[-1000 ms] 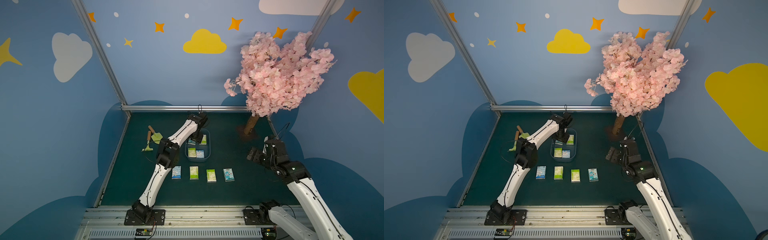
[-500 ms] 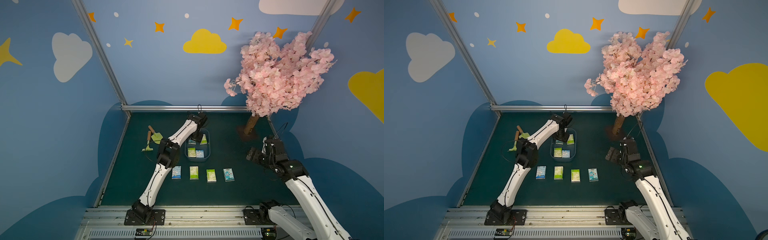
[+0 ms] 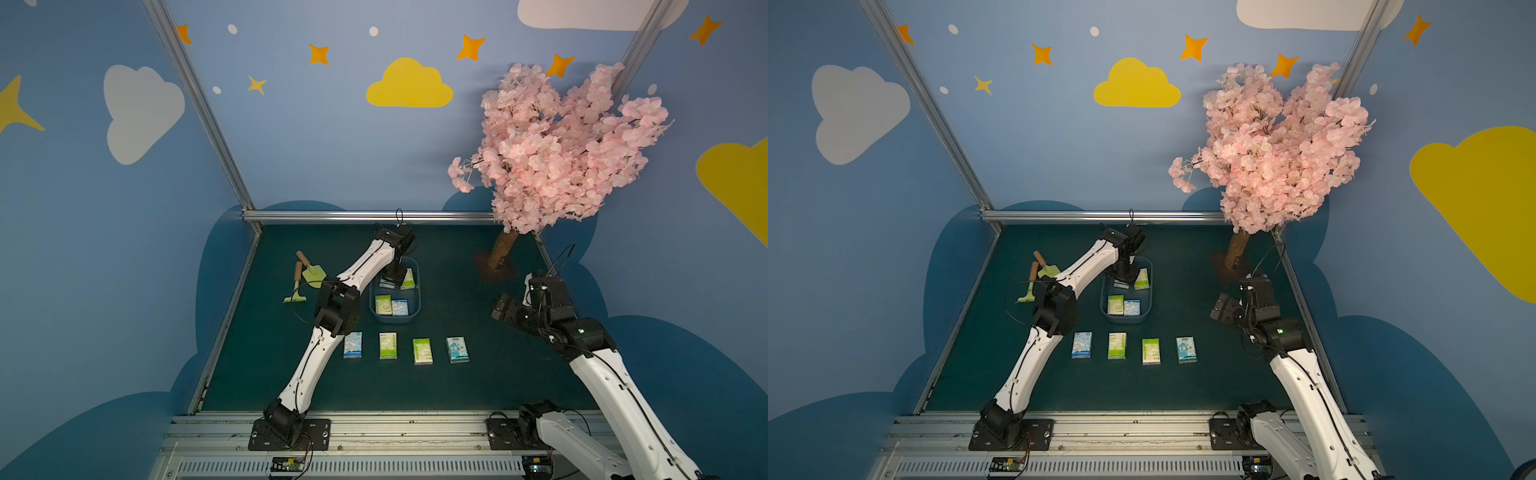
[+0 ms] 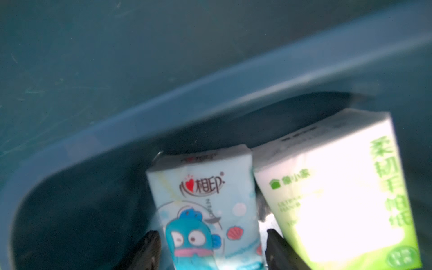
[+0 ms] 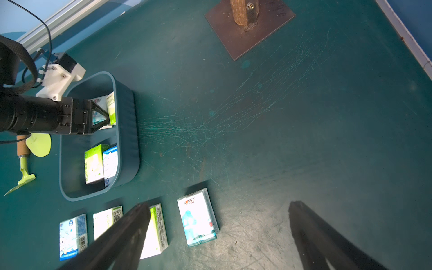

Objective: Take the pocket tissues out of the storage box
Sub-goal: Pick up the pocket tissues from the storage box.

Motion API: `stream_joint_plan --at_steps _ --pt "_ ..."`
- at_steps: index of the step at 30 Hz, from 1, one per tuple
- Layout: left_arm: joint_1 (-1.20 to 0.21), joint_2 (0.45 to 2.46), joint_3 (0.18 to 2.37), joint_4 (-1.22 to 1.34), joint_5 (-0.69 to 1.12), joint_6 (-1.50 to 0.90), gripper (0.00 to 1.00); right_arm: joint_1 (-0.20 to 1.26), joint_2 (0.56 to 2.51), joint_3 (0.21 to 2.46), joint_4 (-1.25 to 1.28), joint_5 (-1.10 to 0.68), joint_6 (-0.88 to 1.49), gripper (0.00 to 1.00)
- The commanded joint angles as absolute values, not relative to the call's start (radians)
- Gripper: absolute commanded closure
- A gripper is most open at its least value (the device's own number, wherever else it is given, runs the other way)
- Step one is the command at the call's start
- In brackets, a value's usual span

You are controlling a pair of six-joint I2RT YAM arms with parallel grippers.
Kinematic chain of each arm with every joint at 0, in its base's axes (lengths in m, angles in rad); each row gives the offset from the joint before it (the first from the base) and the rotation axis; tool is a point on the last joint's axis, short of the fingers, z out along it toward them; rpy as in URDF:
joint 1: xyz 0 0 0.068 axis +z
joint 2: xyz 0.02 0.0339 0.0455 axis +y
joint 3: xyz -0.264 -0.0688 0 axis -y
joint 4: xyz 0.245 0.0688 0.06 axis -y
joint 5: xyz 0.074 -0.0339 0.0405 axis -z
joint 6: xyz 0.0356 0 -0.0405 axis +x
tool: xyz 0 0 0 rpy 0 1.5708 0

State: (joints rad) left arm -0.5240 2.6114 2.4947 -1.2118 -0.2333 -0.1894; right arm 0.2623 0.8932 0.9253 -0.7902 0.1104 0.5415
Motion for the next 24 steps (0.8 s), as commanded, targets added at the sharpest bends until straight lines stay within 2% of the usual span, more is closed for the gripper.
stream_joint_plan --at_steps 1,6,20,24 --pt "-0.518 2.639 2.518 -1.213 -0.24 -0.187 0.26 0.256 0.898 0.907 -0.763 0.098 0.532 0.02" --pt "-0.518 2.657 2.521 -1.198 -0.204 -0.178 0.27 0.254 0.906 0.902 -0.756 0.092 0.531 0.02" --pt "-0.518 2.647 2.538 -1.224 -0.183 -0.165 0.42 0.245 0.914 0.907 -0.747 0.083 0.534 0.02" --pt "-0.52 2.606 2.534 -1.248 -0.181 -0.17 0.44 0.243 0.916 0.905 -0.746 0.08 0.535 0.02"
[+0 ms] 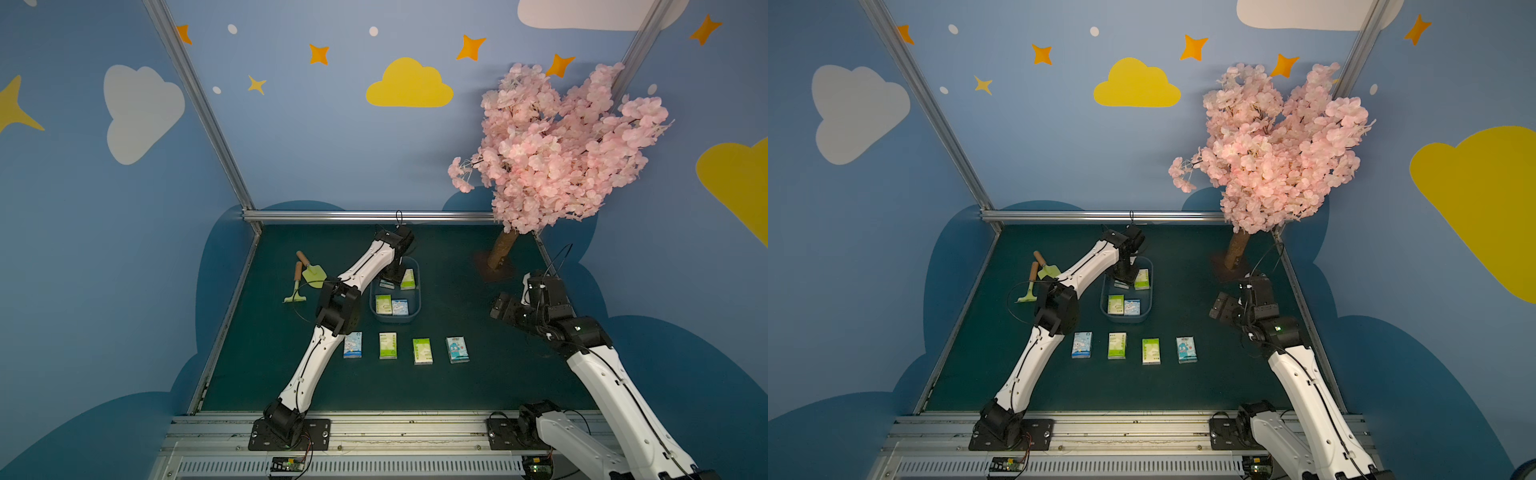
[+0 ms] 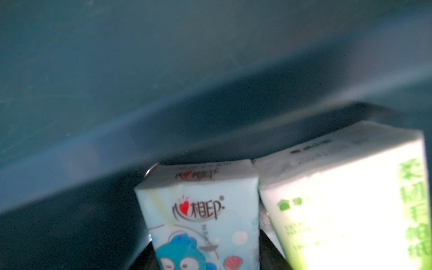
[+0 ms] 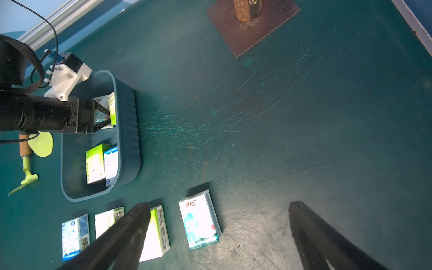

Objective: Take the pocket tissues out of the storage box
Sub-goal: Pick up the pocket tissues from the storage box.

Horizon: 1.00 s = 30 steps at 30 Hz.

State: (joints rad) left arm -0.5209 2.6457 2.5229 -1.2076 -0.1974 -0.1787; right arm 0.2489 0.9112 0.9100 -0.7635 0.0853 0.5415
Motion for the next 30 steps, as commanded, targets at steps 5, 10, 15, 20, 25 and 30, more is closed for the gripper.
stream_joint_plan --at_steps 5,10,15,20,25,30 --pt "-0.525 2.548 2.531 -1.274 -0.169 -0.189 0.45 0.241 0.918 0.905 -0.742 0.076 0.535 0.02" --pt "-0.526 2.475 2.503 -1.285 -0.155 -0.228 0.47 0.239 0.923 0.905 -0.735 0.068 0.535 0.02" --pt "-0.532 2.385 2.431 -1.285 -0.135 -0.263 0.49 0.239 0.933 0.907 -0.726 0.057 0.531 0.02" --pt "-0.544 2.28 2.341 -1.284 -0.125 -0.28 0.49 0.239 0.946 0.905 -0.711 0.043 0.529 0.02" --pt "-0.56 2.127 2.169 -1.259 -0.135 -0.301 0.49 0.237 0.962 0.902 -0.695 0.03 0.528 0.02" --pt "-0.565 1.919 1.912 -1.197 -0.126 -0.35 0.5 0.238 0.977 0.897 -0.681 0.026 0.525 0.02"
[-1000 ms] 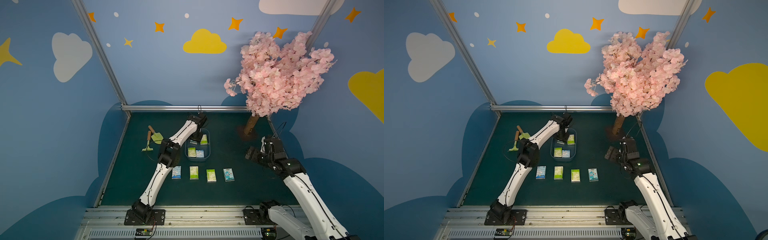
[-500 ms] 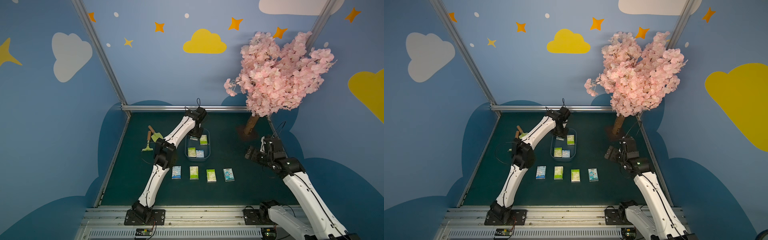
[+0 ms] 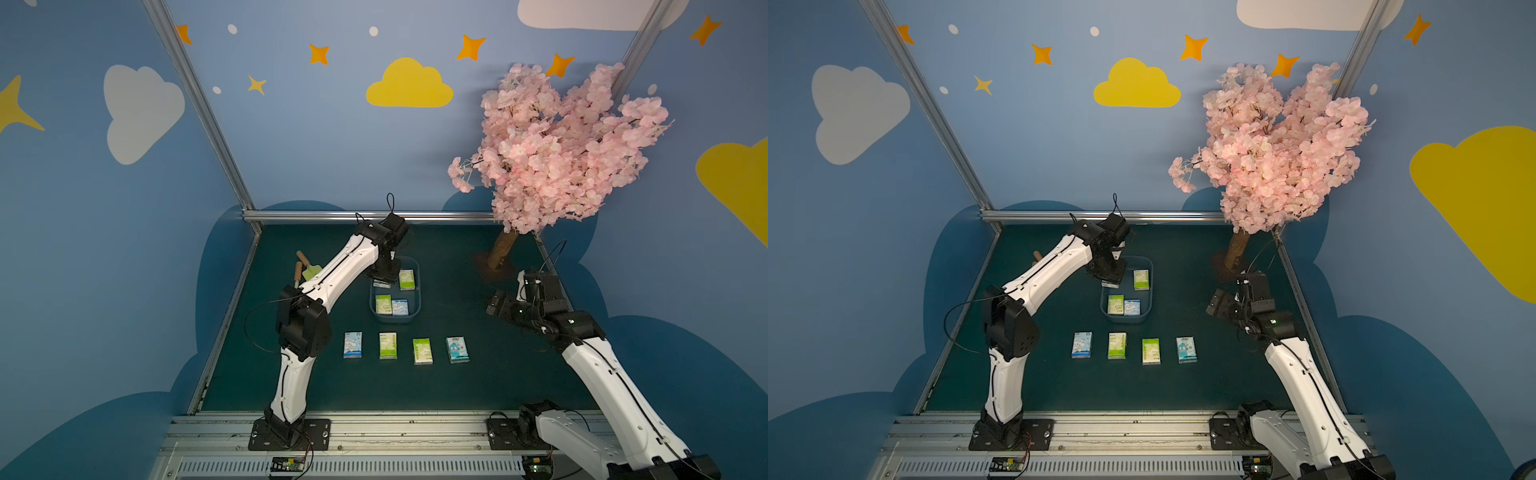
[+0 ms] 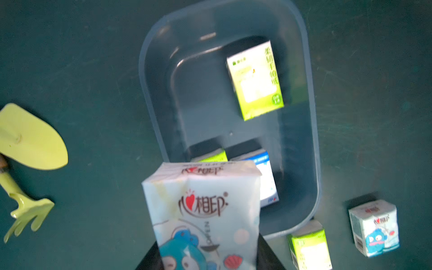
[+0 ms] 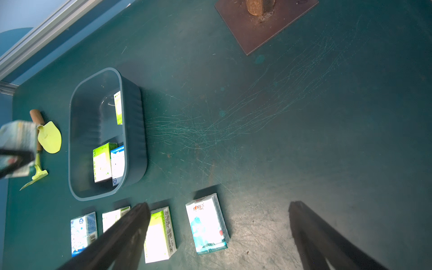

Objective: Take the pocket tissues out of the storage box
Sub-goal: Pick up the pocket tissues from the storage box, then place the pocket tissues at the center of the board.

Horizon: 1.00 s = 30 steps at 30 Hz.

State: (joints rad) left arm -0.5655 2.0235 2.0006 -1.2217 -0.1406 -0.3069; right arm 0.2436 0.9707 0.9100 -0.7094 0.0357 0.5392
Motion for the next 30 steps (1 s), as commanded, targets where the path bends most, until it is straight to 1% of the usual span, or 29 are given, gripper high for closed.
stream_joint_plan --at_steps 1,9,15,18,24,30 --pt "-0.566 1.881 1.862 -1.189 -0.125 -0.361 0.5 0.237 0.98 0.897 -0.679 0.025 0.525 0.02" --pt "-0.572 1.54 1.452 -1.177 -0.106 -0.476 0.5 0.234 1.022 0.906 -0.659 0.014 0.516 0.02" --pt "-0.604 1.346 1.259 -1.184 -0.088 -0.558 0.51 0.233 1.059 0.928 -0.647 0.002 0.512 0.02" --pt "-0.629 1.299 1.219 -1.22 -0.085 -0.585 0.52 0.233 1.077 0.938 -0.64 -0.004 0.512 0.02" --pt "-0.717 1.269 1.121 -1.252 -0.061 -0.648 0.52 0.233 1.104 0.951 -0.626 -0.005 0.512 0.02" --pt "-0.782 1.262 0.986 -1.166 -0.013 -0.738 0.53 0.232 1.122 0.958 -0.621 -0.006 0.505 0.02"
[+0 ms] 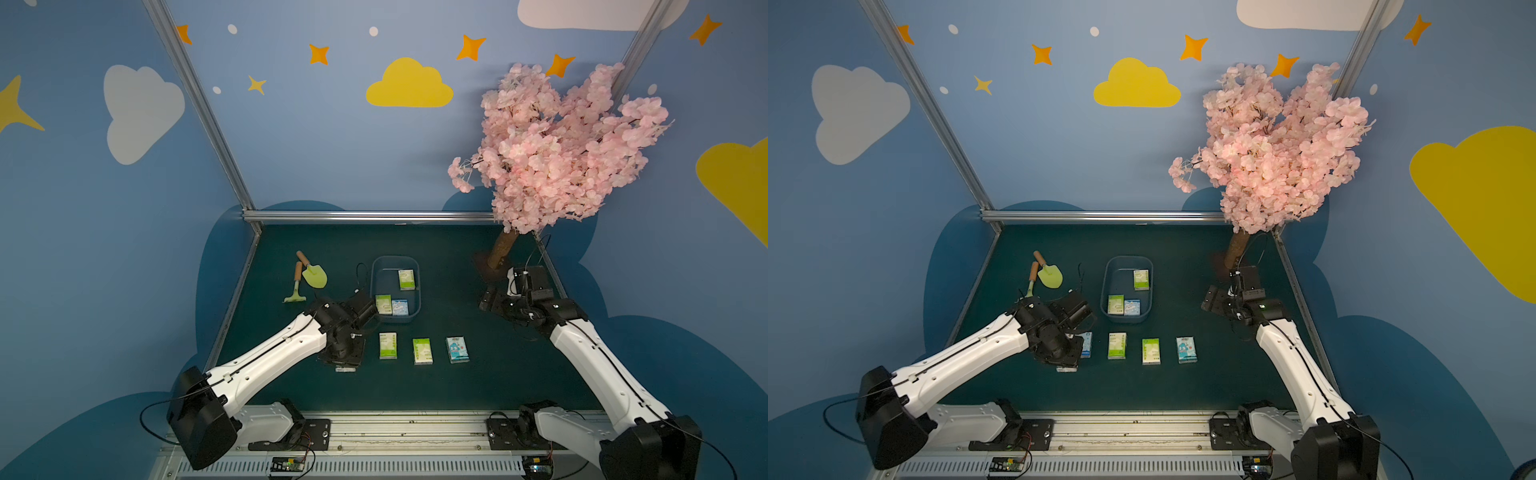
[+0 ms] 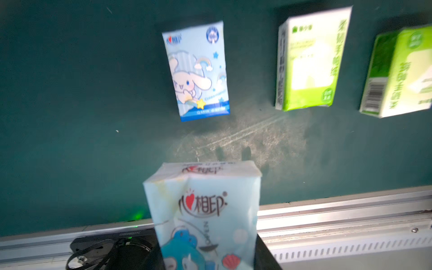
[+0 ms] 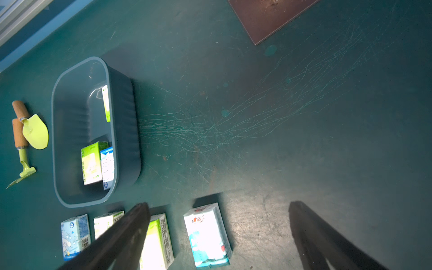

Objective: Take the pocket tissues out of the storage box
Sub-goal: Place the pocket tissues at the center of the board.

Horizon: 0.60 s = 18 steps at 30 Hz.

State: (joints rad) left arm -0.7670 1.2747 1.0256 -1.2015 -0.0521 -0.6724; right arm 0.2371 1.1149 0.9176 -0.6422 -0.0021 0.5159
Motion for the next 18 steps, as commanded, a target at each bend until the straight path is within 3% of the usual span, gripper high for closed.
stream_joint_plan --at_steps 1,18 --pt "-0.788 1.265 0.964 -1.141 -0.001 -0.75 0.53 0.232 1.124 0.96 -0.622 -0.006 0.503 0.02" --pt "-0.861 1.452 0.807 -0.948 -0.012 -0.827 0.53 0.224 1.123 0.966 -0.62 -0.009 0.491 0.02"
